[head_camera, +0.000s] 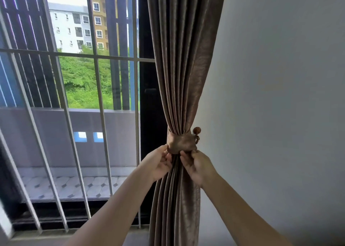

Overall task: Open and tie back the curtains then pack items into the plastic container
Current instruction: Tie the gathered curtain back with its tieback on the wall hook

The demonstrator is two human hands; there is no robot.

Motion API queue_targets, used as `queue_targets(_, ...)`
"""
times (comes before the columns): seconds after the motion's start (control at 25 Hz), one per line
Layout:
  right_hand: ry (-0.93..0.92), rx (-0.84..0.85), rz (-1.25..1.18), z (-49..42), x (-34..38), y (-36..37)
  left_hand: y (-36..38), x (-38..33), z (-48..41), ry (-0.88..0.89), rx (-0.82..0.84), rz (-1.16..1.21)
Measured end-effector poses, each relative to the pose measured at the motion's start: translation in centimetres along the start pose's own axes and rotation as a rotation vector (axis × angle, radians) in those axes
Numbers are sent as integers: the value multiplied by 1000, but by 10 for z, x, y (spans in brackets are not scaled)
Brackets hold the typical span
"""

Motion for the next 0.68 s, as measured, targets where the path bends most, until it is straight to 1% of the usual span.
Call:
queue_targets(0.08,-69,-16,58,2,4,4,6,1,4,5,47,86)
queue_targets(0.16,-95,-43,42,2,7,8,10,1,7,-1,61,146)
queue_targets(0.24,-58,-81,-34,-3,7,10,9,-2,8,-21,32,113)
queue_targets(0.36,43,-138,-123,-6,8,14,9,-7,8,-49,-34,0)
queue_targets(0.44,48,-147,-83,-5,7,10,5,-4,6,-11,-75,-55)
queue_targets(0.52,-26,-93,96,-4,3,-5,-10,2,-4,161,-173,-220)
queue_targets(0.56,-98,-53,251,-2,-1,-15,-21,5,-10,286,-259,-375)
queue_targets(0.6,-185,-11,458,0,-7,-25,-30,7,-12,397,-326,-547)
queue_targets(0.64,-287,33,700,2,-12,-36,-38,9,-14,468,-337,-712)
queue_targets(0.68,-394,84,953,3,-17,-45,-43,11,-16,510,-294,-852)
Point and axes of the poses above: each hand's wrist, its own z-axis away from the middle knuckle, its own y-axis out of the palm, x = y × z, the point moved 2 cm from there along -z, towards the middle knuckle, and after that the axes turned 14 degrees about -y, right-handed, at the moved point
